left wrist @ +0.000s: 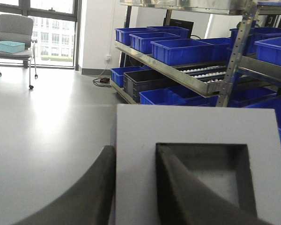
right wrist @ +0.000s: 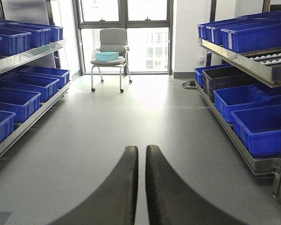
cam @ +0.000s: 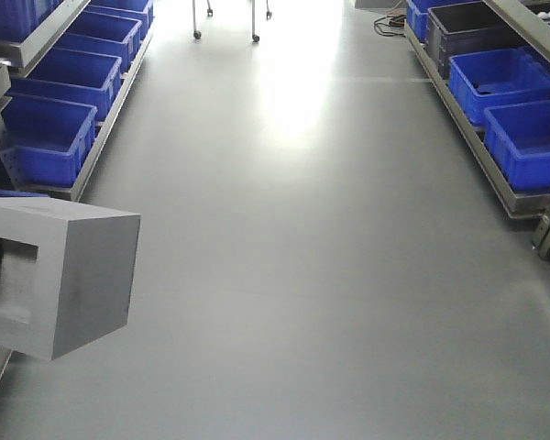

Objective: Sort gray base to blue bin

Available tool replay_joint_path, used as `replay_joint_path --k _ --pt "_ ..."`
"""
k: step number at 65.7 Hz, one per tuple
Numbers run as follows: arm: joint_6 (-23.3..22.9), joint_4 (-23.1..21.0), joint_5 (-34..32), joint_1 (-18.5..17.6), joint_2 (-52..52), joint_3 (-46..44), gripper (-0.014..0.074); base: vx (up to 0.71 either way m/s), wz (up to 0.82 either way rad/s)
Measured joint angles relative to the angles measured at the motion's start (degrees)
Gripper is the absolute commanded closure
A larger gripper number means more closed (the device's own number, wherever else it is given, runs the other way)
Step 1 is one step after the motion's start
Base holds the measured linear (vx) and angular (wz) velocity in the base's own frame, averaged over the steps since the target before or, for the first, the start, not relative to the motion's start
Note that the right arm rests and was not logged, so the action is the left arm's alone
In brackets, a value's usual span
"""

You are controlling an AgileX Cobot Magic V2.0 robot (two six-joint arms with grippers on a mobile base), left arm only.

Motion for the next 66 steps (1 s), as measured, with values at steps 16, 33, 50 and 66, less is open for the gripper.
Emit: replay_joint_path --k 16,33,50,66 --pt "0.0 0.0 0.0 0.0 0.0 0.0 0.0593 0.42 0.03" --pt "0.0 0.0 0.0 0.0 0.0 0.0 0.0593 0.40 0.04" --pt "0.0 0.0 0.0 0.0 0.0 0.0 0.0593 0.36 0.28" --pt "0.0 0.0 0.0 0.0 0.0 0.0 0.0593 0.33 0.64"
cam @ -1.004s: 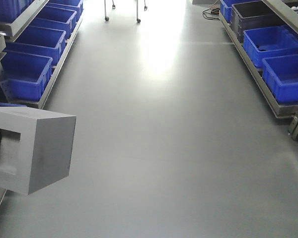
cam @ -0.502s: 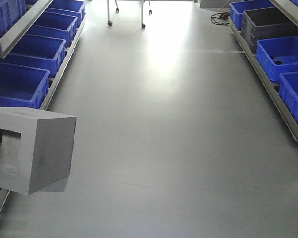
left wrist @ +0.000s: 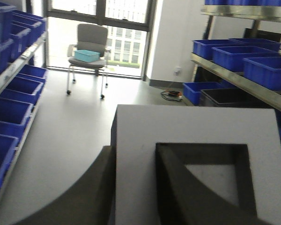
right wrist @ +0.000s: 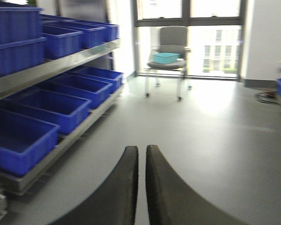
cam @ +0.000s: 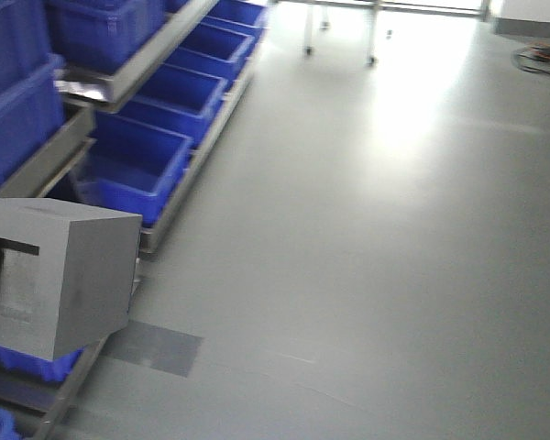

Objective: Sort gray base to blue bin

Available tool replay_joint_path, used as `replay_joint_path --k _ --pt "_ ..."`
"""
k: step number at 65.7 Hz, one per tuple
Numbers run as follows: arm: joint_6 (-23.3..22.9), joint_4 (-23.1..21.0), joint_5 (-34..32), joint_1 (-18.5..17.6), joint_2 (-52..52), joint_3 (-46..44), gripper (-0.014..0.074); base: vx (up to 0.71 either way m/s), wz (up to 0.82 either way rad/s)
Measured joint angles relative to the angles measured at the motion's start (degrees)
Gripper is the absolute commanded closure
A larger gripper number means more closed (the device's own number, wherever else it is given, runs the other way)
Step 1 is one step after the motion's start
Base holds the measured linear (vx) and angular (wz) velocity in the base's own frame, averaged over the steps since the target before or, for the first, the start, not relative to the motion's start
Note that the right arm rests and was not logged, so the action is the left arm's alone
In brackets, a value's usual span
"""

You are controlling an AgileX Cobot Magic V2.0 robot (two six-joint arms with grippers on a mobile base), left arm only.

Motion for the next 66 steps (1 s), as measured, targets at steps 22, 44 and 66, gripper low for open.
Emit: replay_joint_path --k 22,44,66 --pt "0.0 0.0 0.0 0.0 0.0 0.0 0.0593 0.29 0.84" --pt "0.0 0.0 0.0 0.0 0.0 0.0 0.0593 0.24 0.85" --pt "0.0 0.0 0.0 0.0 0.0 0.0 0.0593 0.20 0.78"
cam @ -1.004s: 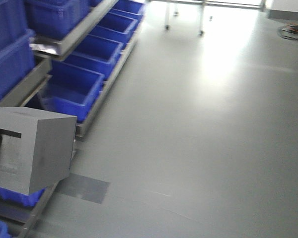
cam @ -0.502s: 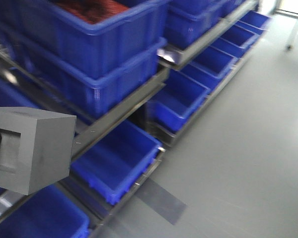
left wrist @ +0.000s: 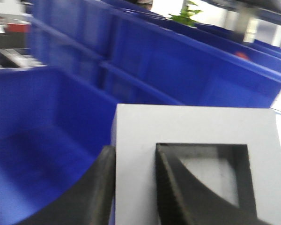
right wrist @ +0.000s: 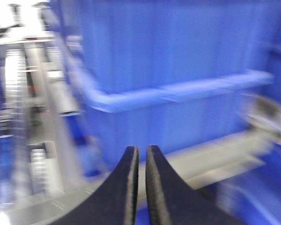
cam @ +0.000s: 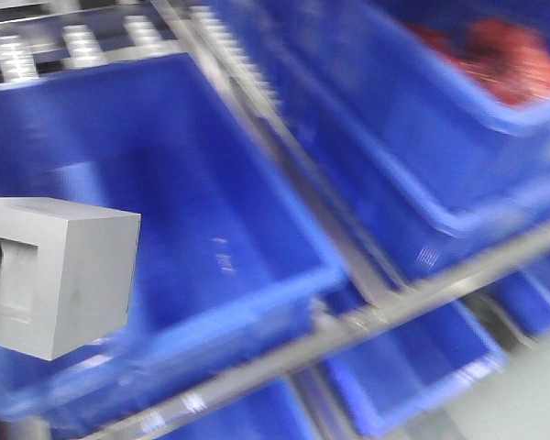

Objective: Sort gray base to blue bin

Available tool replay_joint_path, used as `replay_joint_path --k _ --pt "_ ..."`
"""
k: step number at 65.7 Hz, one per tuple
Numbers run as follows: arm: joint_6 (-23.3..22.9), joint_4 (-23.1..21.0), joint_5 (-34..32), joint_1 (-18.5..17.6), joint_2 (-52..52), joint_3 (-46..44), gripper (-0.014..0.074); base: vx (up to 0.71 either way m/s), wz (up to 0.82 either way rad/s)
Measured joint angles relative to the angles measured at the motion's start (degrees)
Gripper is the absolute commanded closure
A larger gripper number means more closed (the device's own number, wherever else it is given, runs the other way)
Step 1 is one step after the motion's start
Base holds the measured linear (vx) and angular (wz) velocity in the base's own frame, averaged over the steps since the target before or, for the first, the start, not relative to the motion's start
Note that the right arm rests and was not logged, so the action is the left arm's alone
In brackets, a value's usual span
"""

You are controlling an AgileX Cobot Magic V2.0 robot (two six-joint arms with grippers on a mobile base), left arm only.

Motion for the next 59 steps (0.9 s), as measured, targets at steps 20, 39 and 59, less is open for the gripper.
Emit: replay_joint_path --k 20,39,59 --pt "0.0 0.0 0.0 0.0 0.0 0.0 0.0593 0.17 0.65" --pt "0.0 0.0 0.0 0.0 0.0 0.0 0.0593 0.12 0.46" --pt "0.0 0.0 0.0 0.0 0.0 0.0 0.0593 0.07 0.26"
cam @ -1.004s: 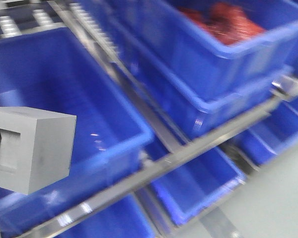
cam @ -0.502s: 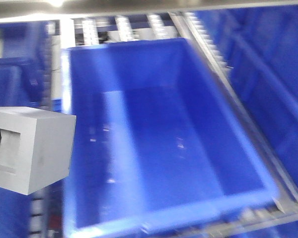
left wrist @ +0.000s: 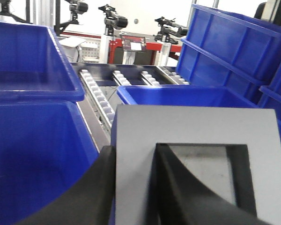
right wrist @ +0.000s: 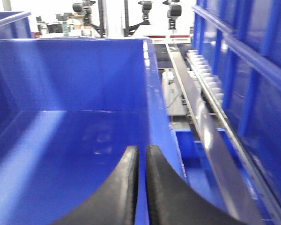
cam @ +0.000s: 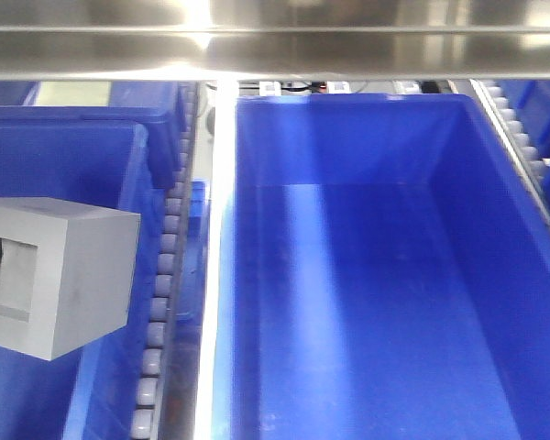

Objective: Sort gray base to blue bin

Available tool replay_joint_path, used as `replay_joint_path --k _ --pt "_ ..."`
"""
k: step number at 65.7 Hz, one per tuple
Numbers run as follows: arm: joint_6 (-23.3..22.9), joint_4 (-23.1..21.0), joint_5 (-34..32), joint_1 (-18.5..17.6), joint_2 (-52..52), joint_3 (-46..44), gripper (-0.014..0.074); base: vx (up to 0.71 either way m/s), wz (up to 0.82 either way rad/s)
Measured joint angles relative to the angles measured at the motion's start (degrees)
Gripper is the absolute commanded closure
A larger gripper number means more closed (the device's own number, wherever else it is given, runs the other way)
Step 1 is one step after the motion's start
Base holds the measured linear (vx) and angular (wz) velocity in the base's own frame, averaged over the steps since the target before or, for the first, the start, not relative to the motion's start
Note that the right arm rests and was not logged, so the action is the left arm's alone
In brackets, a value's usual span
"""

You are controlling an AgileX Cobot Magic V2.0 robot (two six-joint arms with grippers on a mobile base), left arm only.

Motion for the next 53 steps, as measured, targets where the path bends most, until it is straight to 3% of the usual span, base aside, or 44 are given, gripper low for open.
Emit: replay_joint_path --k 53 --pt "0.0 0.0 0.0 0.0 0.0 0.0 0.0593 0.00 0.02"
